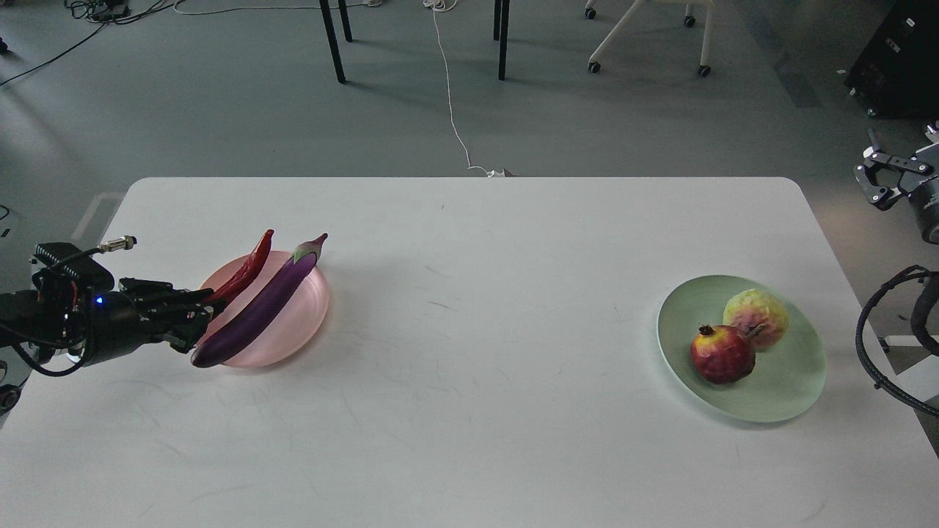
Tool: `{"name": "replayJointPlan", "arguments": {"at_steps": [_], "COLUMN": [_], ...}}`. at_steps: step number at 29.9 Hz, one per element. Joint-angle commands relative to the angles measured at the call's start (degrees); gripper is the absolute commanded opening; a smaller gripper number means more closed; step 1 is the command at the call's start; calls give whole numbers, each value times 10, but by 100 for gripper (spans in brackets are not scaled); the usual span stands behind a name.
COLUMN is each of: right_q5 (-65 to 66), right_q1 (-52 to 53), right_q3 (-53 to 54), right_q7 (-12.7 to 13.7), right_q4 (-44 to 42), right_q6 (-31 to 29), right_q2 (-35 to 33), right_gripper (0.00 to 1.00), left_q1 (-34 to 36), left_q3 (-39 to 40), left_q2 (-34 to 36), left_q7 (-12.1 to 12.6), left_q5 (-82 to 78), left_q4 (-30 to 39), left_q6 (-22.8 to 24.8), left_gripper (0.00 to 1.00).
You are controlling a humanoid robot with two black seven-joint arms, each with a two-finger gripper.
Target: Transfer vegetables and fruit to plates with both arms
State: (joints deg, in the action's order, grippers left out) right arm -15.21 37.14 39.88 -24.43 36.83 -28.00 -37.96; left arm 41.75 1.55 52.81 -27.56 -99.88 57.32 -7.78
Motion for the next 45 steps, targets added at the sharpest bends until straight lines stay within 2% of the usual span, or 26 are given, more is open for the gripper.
{"name": "replayJointPlan", "arguments": {"at_steps": [1,7,10,13,17,23,27,30,36,41,45], "right_q5": [0,0,1,2,1,1,0,-5,-5,-5,-5], "right_q1": [0,0,4,14,22,33,37,43,44,44,38], "right_q3": [-1,0,2,1,10,33,36,50,87,86,88], "right_q7": [0,0,0,0,0,8,13,35,44,44,40], "right_q4": [0,-4,-5,-7,-9,-8,-8,-11,-53,-68,-71], "right_q6": [0,0,0,0,0,0,0,0,2,1,1], "right_q2": [-5,-5,-1,0,1,4,15,17,88,120,133], "right_gripper": [100,100,100,100,100,100,100,99,99,99,100], "left_q1": [2,15,30,46,97,110,109,105,98,76,50], "left_q3": [0,26,85,123,141,169,206,245,277,279,318], "left_q2": [-7,-3,-8,-17,-46,-98,-150,-197,-278,-286,-287], "left_q7": [1,0,2,3,3,3,2,4,22,23,24], "left_q5": [6,44,169,321,513,754,806,820,926,1040,1105], "left_q4": [0,0,2,8,-2,-14,-20,-59,-169,-185,-187], "left_q6": [1,7,14,45,72,74,72,78,141,173,202], "left_gripper": [72,84,94,97,98,98,98,98,98,98,98]}}
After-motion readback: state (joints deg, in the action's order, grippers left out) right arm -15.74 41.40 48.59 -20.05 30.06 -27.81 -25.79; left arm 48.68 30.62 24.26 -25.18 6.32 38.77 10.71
